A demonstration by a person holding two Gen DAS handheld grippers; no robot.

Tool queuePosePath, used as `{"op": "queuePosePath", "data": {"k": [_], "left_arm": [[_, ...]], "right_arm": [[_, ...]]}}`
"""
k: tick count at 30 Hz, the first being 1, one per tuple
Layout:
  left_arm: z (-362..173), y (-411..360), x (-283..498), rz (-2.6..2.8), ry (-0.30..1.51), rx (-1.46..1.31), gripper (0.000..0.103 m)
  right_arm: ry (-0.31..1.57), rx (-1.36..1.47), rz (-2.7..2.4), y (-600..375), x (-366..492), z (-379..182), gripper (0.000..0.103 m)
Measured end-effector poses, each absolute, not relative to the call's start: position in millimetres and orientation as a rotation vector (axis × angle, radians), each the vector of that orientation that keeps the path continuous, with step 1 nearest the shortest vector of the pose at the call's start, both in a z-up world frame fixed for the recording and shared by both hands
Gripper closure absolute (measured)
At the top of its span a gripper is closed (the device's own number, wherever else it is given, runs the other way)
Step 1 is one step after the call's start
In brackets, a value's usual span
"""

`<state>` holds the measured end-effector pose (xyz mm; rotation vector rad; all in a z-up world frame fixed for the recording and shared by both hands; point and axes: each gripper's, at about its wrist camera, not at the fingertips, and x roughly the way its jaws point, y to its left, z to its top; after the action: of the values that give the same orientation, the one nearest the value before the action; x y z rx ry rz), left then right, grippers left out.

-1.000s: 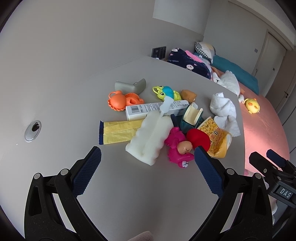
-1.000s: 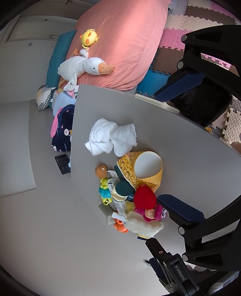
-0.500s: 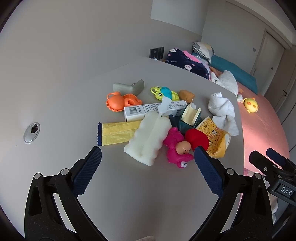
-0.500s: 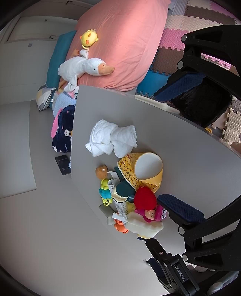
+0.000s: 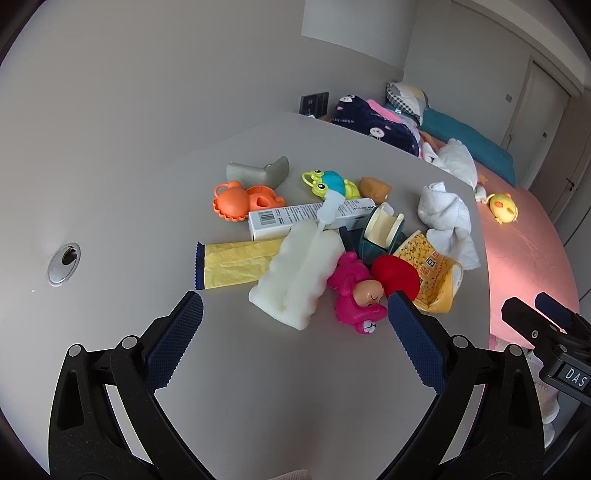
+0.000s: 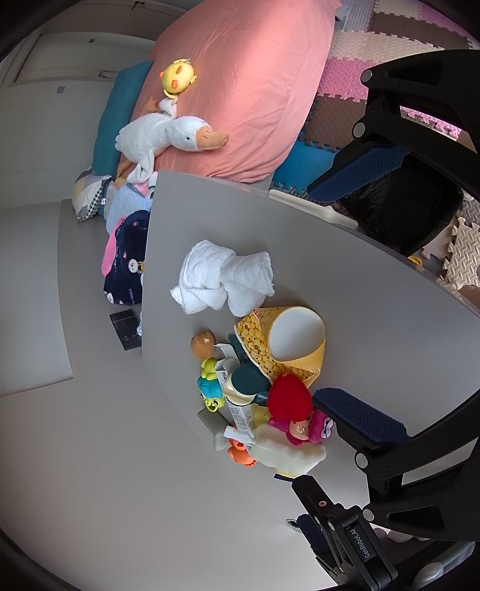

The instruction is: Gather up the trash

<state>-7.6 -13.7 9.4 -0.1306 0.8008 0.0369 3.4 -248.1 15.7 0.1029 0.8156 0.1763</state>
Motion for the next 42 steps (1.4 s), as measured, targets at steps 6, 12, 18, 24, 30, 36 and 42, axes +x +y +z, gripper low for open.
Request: {"op": "queuePosePath", "data": {"k": [6,12,18,24,30,36,42], "left_arm": [[9.0,-14.8,-7.4,0.037,0.805,-0.12,0.006],[7.6,-14.5,-6.7,0.038,0.816,-0.123,0.006],[0.6,-11.1,-3.8,0.058,0.835,-0.129,0.006],[-3.0,-2.4,-0.4,0.07,0.826,-0.128,0.006],[-3.8,1.0,13.6,0.071,0.831,-0.144,0.006],[-11.3,-2.5,34.9,0.068,0.854,-0.114,0.006],[-17.6,-7.1,50.6,0.057,0.873,-0.077,0.008]], "right_arm": [[0.817,0.103,0.174,-249.3,3.7,14.4,0.003],[0.818,0.102,0.175,-249.4,3.7,14.4,0.003],[0.825,0.104,0.178,-252.9,6.0,9.5,0.003],[0.793,0.085,0.185,-252.2,10.3,10.3,0.003],[0.812,0.096,0.2,-254.4,27.3,4.2,0.003],[0.837,0.096,0.206,-254.9,48.7,-1.2,0.003],[0.852,0.092,0.213,-253.4,72.1,-6.3,0.003]]}}
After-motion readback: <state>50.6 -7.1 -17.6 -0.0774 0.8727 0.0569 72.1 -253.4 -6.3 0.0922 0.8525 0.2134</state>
